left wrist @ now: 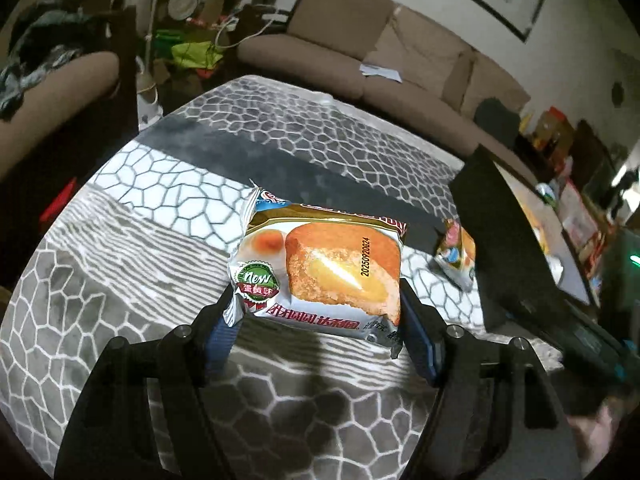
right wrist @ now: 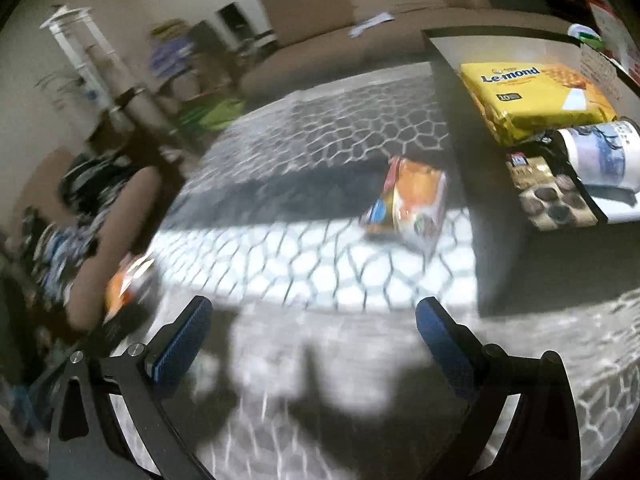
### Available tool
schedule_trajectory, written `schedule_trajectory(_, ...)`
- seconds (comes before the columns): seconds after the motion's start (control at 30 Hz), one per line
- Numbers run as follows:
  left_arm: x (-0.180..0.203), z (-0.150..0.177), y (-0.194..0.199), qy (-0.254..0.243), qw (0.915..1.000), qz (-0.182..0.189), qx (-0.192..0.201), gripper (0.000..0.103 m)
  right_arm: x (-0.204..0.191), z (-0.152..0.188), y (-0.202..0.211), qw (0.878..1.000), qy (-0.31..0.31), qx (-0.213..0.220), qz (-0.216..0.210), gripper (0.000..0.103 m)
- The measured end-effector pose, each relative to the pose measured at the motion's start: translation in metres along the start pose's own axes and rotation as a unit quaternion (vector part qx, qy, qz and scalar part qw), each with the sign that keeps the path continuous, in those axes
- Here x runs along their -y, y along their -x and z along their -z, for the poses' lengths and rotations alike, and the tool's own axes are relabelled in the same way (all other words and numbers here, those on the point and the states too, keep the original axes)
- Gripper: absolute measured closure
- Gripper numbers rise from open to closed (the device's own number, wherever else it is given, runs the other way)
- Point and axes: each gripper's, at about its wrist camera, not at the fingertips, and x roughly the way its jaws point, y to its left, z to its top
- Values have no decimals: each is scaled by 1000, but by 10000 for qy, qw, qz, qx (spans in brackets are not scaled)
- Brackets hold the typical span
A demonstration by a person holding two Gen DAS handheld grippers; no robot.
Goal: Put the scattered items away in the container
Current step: 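Grasp the other orange cake pack with the right gripper and lift it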
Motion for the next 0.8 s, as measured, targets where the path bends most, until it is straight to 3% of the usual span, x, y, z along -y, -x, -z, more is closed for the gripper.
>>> schedule_trajectory(0.17, -20, -8, 3, 222, 9997, 84, 89, 33, -1, -24, -45, 9960, -300, 120, 833, 0)
schedule_trajectory(0.4, -34, -14, 3, 468, 9982, 378, 52, 33, 18, -25, -73, 9862, -966, 85, 1340, 2)
schedule_trajectory(0.47, -33, -15, 3, 480, 9978, 451, 57, 33, 17, -26, -75, 9841, -920, 117, 1512, 5)
schedule_trajectory(0.6, -31, -16, 3, 476, 9973, 564, 25, 33, 11, -32, -77, 9834, -686, 104, 1676, 23)
schedule_trajectory(0.8, -31, -16, 2, 516, 9966, 649, -13, 33, 17, -41, -89, 9755, -267, 83, 2183, 27)
